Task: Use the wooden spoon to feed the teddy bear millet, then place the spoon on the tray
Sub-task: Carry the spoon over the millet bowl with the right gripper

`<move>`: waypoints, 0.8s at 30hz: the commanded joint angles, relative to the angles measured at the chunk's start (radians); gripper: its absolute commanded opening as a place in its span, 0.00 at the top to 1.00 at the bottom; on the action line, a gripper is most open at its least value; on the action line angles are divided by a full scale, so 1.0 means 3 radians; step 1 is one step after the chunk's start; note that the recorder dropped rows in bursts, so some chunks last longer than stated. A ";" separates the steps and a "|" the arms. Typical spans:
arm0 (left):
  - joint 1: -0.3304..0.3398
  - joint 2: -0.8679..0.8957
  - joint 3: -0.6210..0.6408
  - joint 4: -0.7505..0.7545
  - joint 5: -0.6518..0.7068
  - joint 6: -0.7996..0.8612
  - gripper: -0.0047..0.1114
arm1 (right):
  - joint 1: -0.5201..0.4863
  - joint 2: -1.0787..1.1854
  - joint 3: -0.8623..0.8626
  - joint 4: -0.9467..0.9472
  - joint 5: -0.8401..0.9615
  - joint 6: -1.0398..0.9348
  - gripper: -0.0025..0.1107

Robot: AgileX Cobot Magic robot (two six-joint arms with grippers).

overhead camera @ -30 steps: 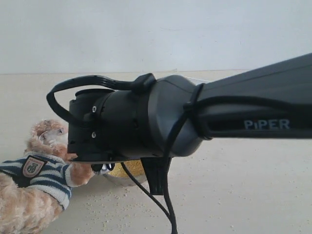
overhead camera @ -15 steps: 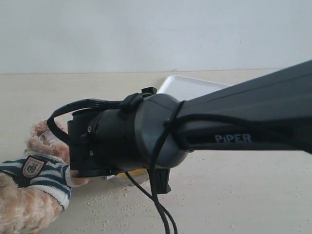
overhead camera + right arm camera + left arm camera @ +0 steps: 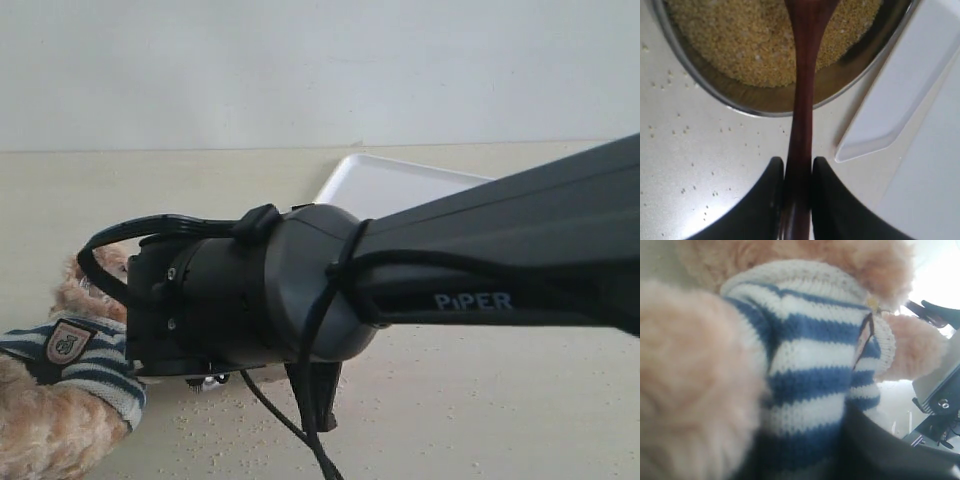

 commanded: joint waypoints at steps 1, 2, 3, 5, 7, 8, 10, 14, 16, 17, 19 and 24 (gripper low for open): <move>0.0008 -0.0025 -0.0011 -0.0039 0.0067 0.0009 0.92 | -0.0001 -0.0013 -0.0011 0.0119 0.0014 0.0063 0.97; 0.0008 -0.0025 -0.0011 -0.0039 0.0067 0.0009 0.92 | -0.0008 -0.0019 -0.0011 0.0181 0.0014 0.0070 0.97; 0.0008 -0.0025 -0.0011 -0.0039 0.0067 0.0009 0.92 | -0.0031 -0.0035 -0.0011 0.0250 0.0014 0.0081 0.97; 0.0008 -0.0025 -0.0011 -0.0039 0.0067 0.0009 0.92 | -0.0065 -0.0080 -0.0011 0.0291 0.0014 0.0151 0.97; 0.0008 -0.0025 -0.0011 -0.0039 0.0067 0.0009 0.92 | -0.0123 -0.0118 -0.0011 0.0384 0.0014 0.0166 0.97; 0.0008 -0.0025 -0.0011 -0.0039 0.0067 0.0009 0.92 | -0.0138 -0.0124 -0.0011 0.0439 0.0014 0.0166 0.97; 0.0008 -0.0025 -0.0011 -0.0039 0.0067 0.0009 0.92 | -0.0199 -0.0147 -0.0011 0.0610 0.0014 0.0166 0.97; 0.0008 -0.0025 -0.0011 -0.0039 0.0067 0.0009 0.92 | -0.0255 -0.0174 -0.0011 0.0761 0.0014 0.0166 0.97; 0.0008 -0.0025 -0.0011 -0.0039 0.0067 0.0009 0.92 | -0.0270 -0.0174 -0.0011 0.0802 0.0014 0.0166 0.97; 0.0008 -0.0025 -0.0011 -0.0039 0.0067 0.0009 0.92 | -0.0276 -0.0174 -0.0011 0.0817 0.0014 0.0166 0.97; 0.0008 -0.0025 -0.0011 -0.0039 0.0067 0.0009 0.92 | -0.0286 -0.0174 -0.0011 0.0856 0.0014 0.0166 0.97; 0.0008 -0.0025 -0.0011 -0.0039 0.0067 0.0009 0.92 | -0.0304 -0.0174 -0.0011 0.0919 0.0014 0.0166 0.97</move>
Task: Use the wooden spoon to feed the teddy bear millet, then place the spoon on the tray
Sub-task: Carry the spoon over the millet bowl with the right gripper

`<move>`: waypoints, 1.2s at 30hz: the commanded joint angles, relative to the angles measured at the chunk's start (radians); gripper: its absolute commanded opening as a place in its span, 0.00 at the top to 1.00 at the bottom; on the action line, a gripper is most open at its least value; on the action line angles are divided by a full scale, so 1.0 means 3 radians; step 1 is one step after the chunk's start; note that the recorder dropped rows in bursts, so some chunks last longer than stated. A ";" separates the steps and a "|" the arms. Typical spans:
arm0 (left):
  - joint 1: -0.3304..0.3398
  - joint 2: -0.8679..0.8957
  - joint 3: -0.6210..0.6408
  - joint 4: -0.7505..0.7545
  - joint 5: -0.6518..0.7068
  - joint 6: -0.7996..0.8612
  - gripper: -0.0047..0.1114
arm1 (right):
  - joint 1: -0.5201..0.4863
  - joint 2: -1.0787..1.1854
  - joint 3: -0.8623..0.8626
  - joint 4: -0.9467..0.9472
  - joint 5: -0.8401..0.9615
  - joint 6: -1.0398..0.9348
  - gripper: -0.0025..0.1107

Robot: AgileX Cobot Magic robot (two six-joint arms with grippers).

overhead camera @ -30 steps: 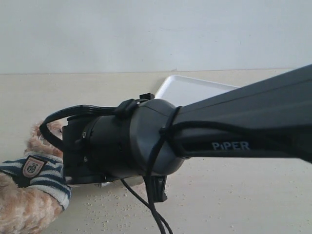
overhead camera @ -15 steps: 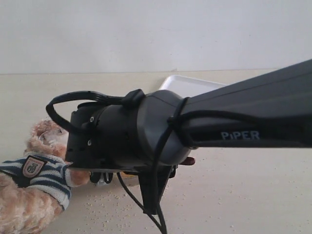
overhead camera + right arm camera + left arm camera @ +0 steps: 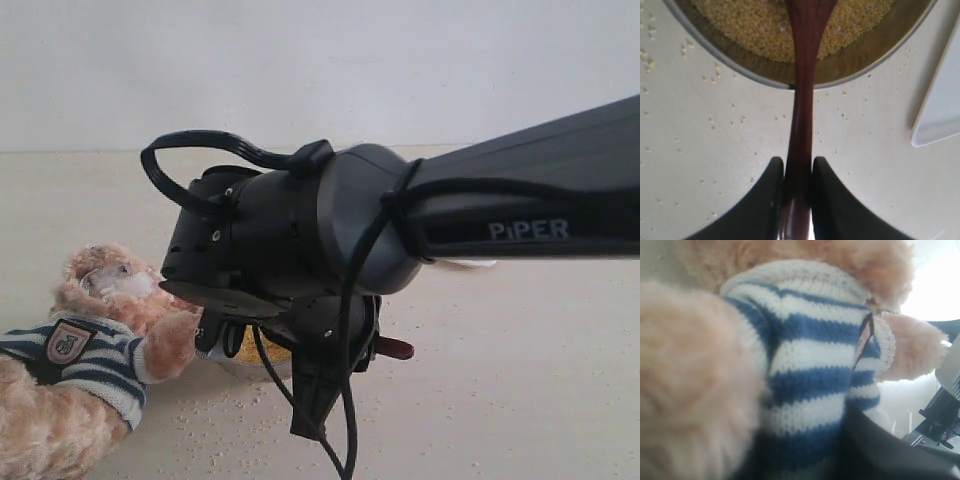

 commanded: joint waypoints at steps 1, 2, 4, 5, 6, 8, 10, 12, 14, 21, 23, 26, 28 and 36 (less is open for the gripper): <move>0.0008 -0.0025 -0.0011 -0.0039 0.0067 0.0009 0.92 | -0.0057 -0.0048 -0.0017 0.0185 0.0020 -0.0021 0.97; 0.0008 -0.0025 -0.0011 -0.0039 0.0067 0.0009 0.92 | -0.0074 -0.0064 -0.0023 0.0241 0.0020 -0.0035 0.97; 0.0008 -0.0025 -0.0011 -0.0039 0.0067 0.0009 0.92 | -0.0113 -0.0104 -0.0061 0.0410 0.0020 -0.0035 0.97; 0.0008 -0.0025 -0.0011 -0.0039 0.0067 0.0009 0.92 | -0.0121 -0.0119 -0.0091 0.0462 0.0020 -0.0035 0.97; 0.0008 -0.0025 -0.0011 -0.0039 0.0067 0.0009 0.92 | -0.0139 -0.0128 -0.0127 0.0471 0.0020 -0.0035 0.97; 0.0008 -0.0025 -0.0011 -0.0039 0.0067 0.0009 0.92 | -0.0162 -0.0141 -0.0205 0.0479 0.0020 -0.0035 0.97; 0.0008 -0.0025 -0.0011 -0.0039 0.0067 0.0009 0.92 | -0.0204 -0.0141 -0.0284 0.0503 0.0020 -0.0061 0.97; 0.0008 -0.0025 -0.0011 -0.0039 0.0067 0.0009 0.92 | -0.0227 -0.0141 -0.0340 0.0524 0.0020 -0.0113 0.97; 0.0008 -0.0025 -0.0011 -0.0039 0.0067 0.0009 0.92 | -0.0250 -0.0141 -0.0383 0.0579 0.0020 -0.0129 0.97; 0.0008 -0.0025 -0.0011 -0.0039 0.0067 0.0009 0.92 | -0.0280 -0.0141 -0.0410 0.0838 0.0020 -0.0211 0.97; 0.0008 -0.0025 -0.0011 -0.0039 0.0067 0.0009 0.92 | -0.0330 -0.0141 -0.0410 0.0868 0.0020 -0.0228 0.97; 0.0008 -0.0025 -0.0011 -0.0039 0.0067 0.0009 0.92 | -0.0419 -0.0164 -0.0410 0.0950 0.0020 -0.0228 0.97; 0.0008 -0.0025 -0.0011 -0.0039 0.0067 0.0009 0.92 | -0.0441 -0.0215 -0.0410 0.0974 0.0020 -0.0235 0.97; 0.0008 -0.0025 -0.0011 -0.0039 0.0067 0.0009 0.92 | -0.0444 -0.0334 -0.0410 0.1000 0.0020 -0.0330 0.97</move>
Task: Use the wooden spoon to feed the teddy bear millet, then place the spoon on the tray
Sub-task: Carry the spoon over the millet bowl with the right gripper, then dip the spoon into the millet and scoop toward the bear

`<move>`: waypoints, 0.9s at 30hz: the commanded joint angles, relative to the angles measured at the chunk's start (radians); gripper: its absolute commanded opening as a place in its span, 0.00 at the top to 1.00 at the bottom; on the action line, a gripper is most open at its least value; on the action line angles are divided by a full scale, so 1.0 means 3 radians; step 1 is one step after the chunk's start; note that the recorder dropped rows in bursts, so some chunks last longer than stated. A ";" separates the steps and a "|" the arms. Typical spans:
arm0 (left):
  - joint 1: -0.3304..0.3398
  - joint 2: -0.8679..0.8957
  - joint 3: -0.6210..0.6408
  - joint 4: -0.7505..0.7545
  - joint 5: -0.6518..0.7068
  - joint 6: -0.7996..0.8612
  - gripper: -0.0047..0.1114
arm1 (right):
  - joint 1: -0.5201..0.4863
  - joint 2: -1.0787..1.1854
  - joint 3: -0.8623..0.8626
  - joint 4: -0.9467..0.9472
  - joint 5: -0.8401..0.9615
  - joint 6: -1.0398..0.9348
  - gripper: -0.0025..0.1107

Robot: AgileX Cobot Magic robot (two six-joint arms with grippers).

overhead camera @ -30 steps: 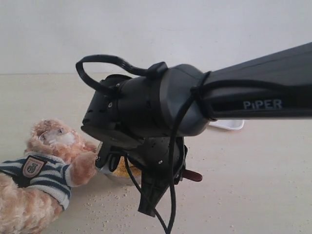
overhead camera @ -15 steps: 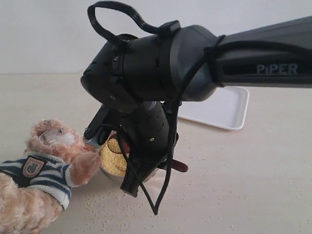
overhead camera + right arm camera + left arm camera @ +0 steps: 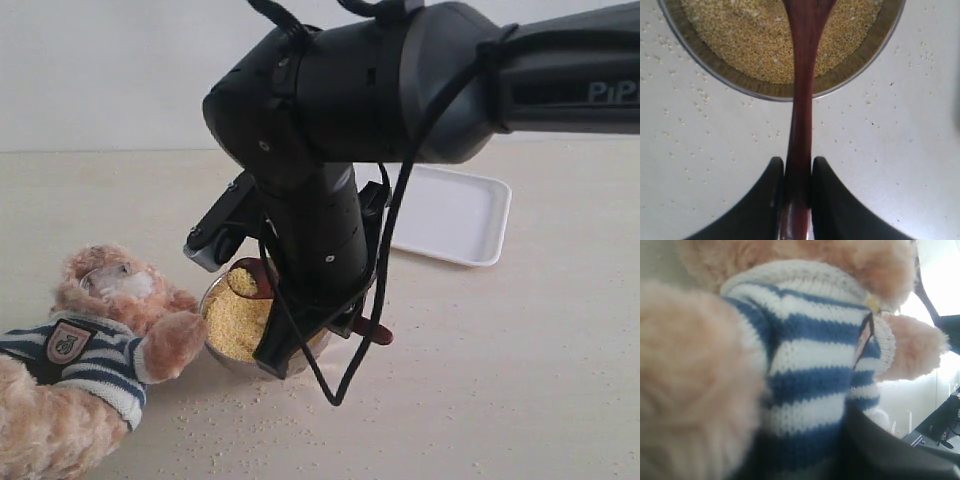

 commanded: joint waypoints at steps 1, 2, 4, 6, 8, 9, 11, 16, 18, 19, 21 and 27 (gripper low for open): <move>0.0008 -0.0025 -0.0011 -0.0039 0.0067 0.0009 0.92 | 0.0001 -0.0114 -0.0016 0.0010 0.0013 -0.0123 0.97; 0.0008 -0.0025 -0.0011 -0.0039 0.0067 0.0009 0.92 | 0.0019 -0.0114 -0.0016 0.0003 0.0013 -0.0157 0.97; 0.0008 -0.0025 -0.0011 -0.0039 0.0067 0.0009 0.92 | 0.0050 -0.0141 -0.0016 -0.0011 0.0013 -0.0210 0.97; 0.0008 -0.0025 -0.0011 -0.0039 0.0067 0.0009 0.92 | 0.0051 -0.0155 -0.0016 -0.0011 0.0013 -0.0217 0.97; 0.0008 -0.0025 -0.0011 -0.0039 0.0067 0.0009 0.92 | 0.0051 -0.0154 -0.0016 -0.0011 0.0013 -0.0225 0.97; 0.0008 -0.0025 -0.0011 -0.0039 0.0067 0.0009 0.92 | 0.0051 -0.0154 -0.0023 -0.0011 0.0013 -0.0244 0.97; 0.0008 -0.0025 -0.0011 -0.0039 0.0067 0.0009 0.92 | 0.0051 -0.0154 -0.0060 0.0021 0.0013 -0.0262 0.97; 0.0008 -0.0025 -0.0011 -0.0039 0.0067 0.0009 0.92 | 0.0051 -0.0154 -0.0256 0.0105 0.0013 -0.0323 0.97; 0.0008 -0.0025 -0.0011 -0.0039 0.0067 0.0009 0.92 | 0.0051 -0.0154 -0.0331 0.0108 0.0013 -0.0348 0.97; 0.0008 -0.0025 -0.0011 -0.0039 0.0067 0.0009 0.92 | 0.0067 -0.0154 -0.0362 0.0108 0.0013 -0.0357 0.97; 0.0008 -0.0025 -0.0011 -0.0039 0.0067 0.0009 0.92 | 0.0093 -0.0146 -0.0399 0.0126 0.0013 -0.0413 0.97; 0.0008 -0.0025 -0.0011 -0.0039 0.0067 0.0009 0.92 | 0.0161 -0.0060 -0.0573 0.0111 0.0013 -0.0455 0.97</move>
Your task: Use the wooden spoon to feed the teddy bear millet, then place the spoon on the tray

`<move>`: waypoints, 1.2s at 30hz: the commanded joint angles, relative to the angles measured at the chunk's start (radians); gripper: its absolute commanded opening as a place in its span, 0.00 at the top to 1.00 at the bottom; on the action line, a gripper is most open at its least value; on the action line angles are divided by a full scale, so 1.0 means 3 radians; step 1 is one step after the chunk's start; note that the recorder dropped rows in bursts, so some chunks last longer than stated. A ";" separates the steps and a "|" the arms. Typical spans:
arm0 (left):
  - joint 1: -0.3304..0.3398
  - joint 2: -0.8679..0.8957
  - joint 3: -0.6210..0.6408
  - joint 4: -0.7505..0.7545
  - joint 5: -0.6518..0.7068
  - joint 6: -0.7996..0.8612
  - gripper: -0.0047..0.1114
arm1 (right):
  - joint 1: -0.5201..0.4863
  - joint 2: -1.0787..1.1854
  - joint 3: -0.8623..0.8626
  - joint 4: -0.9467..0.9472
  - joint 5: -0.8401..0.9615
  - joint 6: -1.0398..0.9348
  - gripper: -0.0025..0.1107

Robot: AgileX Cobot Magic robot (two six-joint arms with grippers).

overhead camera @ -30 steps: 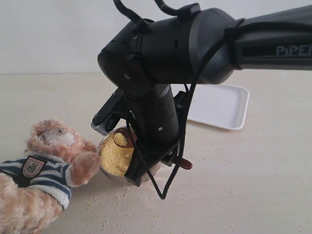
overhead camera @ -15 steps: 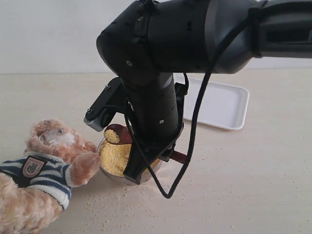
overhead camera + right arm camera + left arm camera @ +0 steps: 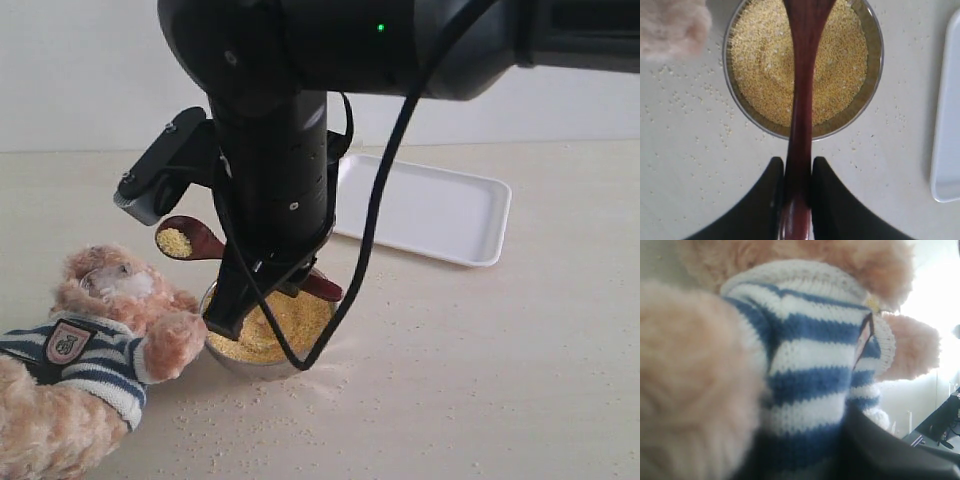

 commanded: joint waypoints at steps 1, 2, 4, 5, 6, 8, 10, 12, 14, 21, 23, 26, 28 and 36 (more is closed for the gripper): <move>0.0008 -0.0025 -0.0011 -0.0039 0.0067 0.0009 0.92 | 0.0076 0.0064 -0.0150 -0.0006 0.0007 -0.0076 0.97; 0.0008 -0.0025 -0.0011 -0.0039 0.0067 0.0009 0.92 | 0.0095 0.0081 -0.0181 -0.0006 0.0007 -0.0076 0.97; 0.0008 -0.0025 -0.0011 -0.0039 0.0067 0.0009 0.92 | 0.0134 0.0141 -0.0248 -0.0006 0.0007 -0.0085 0.97; 0.0008 -0.0025 -0.0011 -0.0039 0.0067 0.0009 0.92 | 0.0160 0.0171 -0.0281 -0.0006 0.0007 -0.0092 0.97; 0.0008 -0.0025 -0.0011 -0.0039 0.0067 0.0009 0.92 | 0.0170 0.0195 -0.0311 -0.0006 0.0007 -0.0094 0.97; 0.0008 -0.0025 -0.0011 -0.0039 0.0067 0.0009 0.92 | 0.0207 0.0258 -0.0383 -0.0006 0.0007 -0.0094 0.97; 0.0008 -0.0025 -0.0011 -0.0039 0.0067 0.0009 0.92 | 0.0240 0.0309 -0.0445 -0.0024 0.0007 -0.0111 0.97; 0.0008 -0.0025 -0.0011 -0.0046 0.0067 0.0008 0.92 | 0.0241 0.0367 -0.0496 -0.0024 0.0007 -0.0111 0.97; 0.0008 -0.0025 -0.0011 -0.0046 0.0067 0.0008 0.92 | 0.0274 0.0424 -0.0545 -0.0046 0.0007 -0.0119 0.97; 0.0008 -0.0025 -0.0011 -0.0046 0.0067 0.0008 0.92 | 0.0368 0.0564 -0.0593 -0.0303 0.0007 -0.0142 0.97; 0.0008 -0.0025 -0.0011 -0.0046 0.0067 0.0008 0.92 | 0.0397 0.0593 -0.0598 -0.0442 0.0007 -0.0141 0.97; 0.0008 -0.0025 -0.0011 -0.0046 0.0067 0.0008 0.92 | 0.0428 0.0608 -0.0598 -0.0609 0.0007 -0.0143 0.97; 0.0008 -0.0025 -0.0011 -0.0046 0.0067 0.0008 0.92 | 0.0434 0.0608 -0.0598 -0.0736 0.0007 -0.0143 0.97; 0.0008 -0.0025 -0.0011 -0.0046 0.0067 0.0008 0.92 | 0.0502 0.0687 -0.0598 -0.0899 0.0007 -0.0137 0.97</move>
